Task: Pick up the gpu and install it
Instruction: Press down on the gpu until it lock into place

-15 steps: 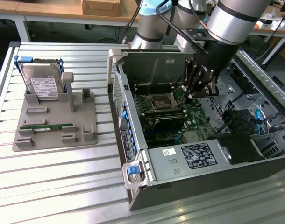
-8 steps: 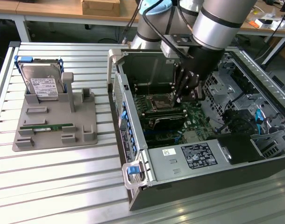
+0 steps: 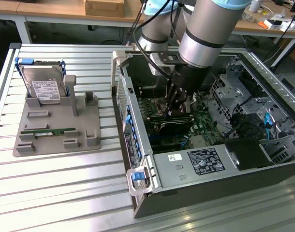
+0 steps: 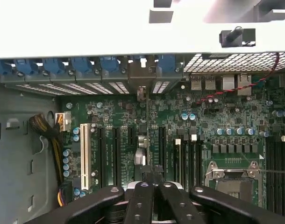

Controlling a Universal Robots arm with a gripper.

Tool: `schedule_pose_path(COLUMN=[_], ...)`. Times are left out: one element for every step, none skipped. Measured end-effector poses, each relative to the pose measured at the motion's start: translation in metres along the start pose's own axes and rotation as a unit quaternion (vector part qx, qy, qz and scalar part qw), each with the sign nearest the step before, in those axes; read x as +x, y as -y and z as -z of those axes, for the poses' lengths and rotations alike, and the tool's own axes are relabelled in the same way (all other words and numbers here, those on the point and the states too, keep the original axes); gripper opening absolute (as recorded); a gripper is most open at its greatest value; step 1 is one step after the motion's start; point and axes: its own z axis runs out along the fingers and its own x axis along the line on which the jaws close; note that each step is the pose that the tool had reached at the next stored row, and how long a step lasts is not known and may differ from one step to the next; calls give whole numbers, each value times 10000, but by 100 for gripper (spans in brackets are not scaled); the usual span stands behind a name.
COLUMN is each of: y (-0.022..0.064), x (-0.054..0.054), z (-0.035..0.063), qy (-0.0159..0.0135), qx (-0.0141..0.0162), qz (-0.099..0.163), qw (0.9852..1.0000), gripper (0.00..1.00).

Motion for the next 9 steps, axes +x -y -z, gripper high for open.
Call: schedule_pose_path(y=[-14,-27,-37,-45,-48,-48,-47,-47,-46], x=[0,-1,-1,-1,-2,-3,-3,-3,-4], z=[-14,-30,-46,-62,-89,-106,-118,-142,-153], qy=[0,0,0,0,0,0,-3,-2,-2], qx=[0,0,0,0,0,0,-1,-1,-1], qz=[0,0,0,0,0,0,0,0,0], qw=[10000,10000,10000,10000,10000,10000,10000,10000,10000], gripper=[11,11,11,11,11,11,11,11,11])
